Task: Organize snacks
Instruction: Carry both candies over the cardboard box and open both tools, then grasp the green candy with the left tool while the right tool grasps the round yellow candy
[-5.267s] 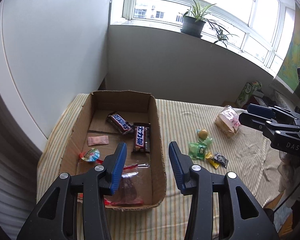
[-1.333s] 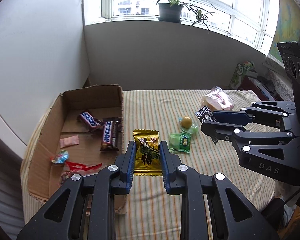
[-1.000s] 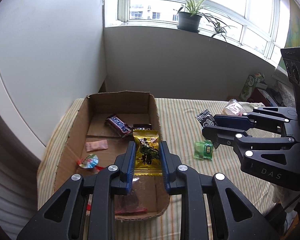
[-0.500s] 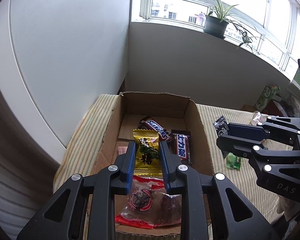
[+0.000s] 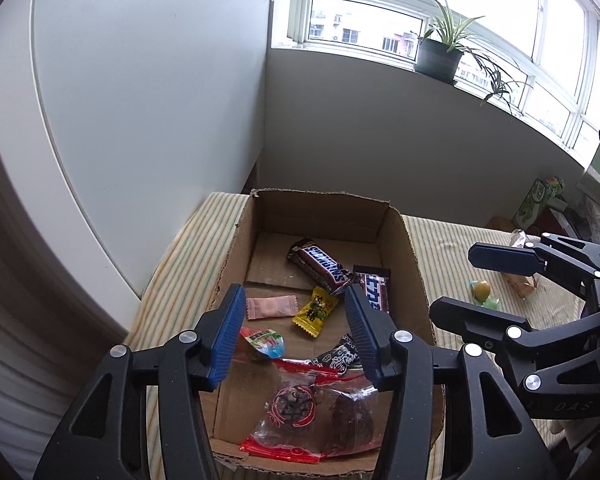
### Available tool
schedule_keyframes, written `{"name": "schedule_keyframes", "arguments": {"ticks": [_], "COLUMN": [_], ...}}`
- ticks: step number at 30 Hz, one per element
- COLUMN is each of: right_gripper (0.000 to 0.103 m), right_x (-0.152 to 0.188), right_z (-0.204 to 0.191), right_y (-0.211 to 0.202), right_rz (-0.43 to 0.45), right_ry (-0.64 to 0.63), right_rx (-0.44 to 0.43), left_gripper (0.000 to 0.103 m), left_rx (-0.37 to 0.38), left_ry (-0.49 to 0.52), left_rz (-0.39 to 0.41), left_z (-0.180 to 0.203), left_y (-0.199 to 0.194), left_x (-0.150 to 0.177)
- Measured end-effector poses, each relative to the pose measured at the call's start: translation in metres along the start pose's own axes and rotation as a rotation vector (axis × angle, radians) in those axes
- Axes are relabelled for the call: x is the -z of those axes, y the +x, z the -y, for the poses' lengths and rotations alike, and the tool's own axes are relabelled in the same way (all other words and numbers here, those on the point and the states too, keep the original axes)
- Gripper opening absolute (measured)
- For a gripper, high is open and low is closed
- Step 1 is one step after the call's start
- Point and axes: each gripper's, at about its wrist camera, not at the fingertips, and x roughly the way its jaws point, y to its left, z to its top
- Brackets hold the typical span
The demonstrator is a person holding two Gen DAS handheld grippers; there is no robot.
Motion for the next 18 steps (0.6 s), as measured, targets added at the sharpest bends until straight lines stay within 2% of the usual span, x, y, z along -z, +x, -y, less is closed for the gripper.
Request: {"name": "schedule_keyframes", "arguments": {"ticks": [3,18], "right_gripper": [0.082,0.082], "right_x": [0.002,0.021], "right_z": [0.004,0.046], "right_y": [-0.003,-0.042], "right_rz": [0.005,0.018], "right_ry": [0.011,0.065], "right_rx": [0.013,0.080], "left_gripper": [0.051,0.051], "left_rx": [0.001,0.046], "left_ry": [-0.002,0.012], "left_rz": [0.001,0.013], "left_z": [0.000,0.025], "left_y": [-0.002,-0.014], "left_x": [0.000,0.002]}}
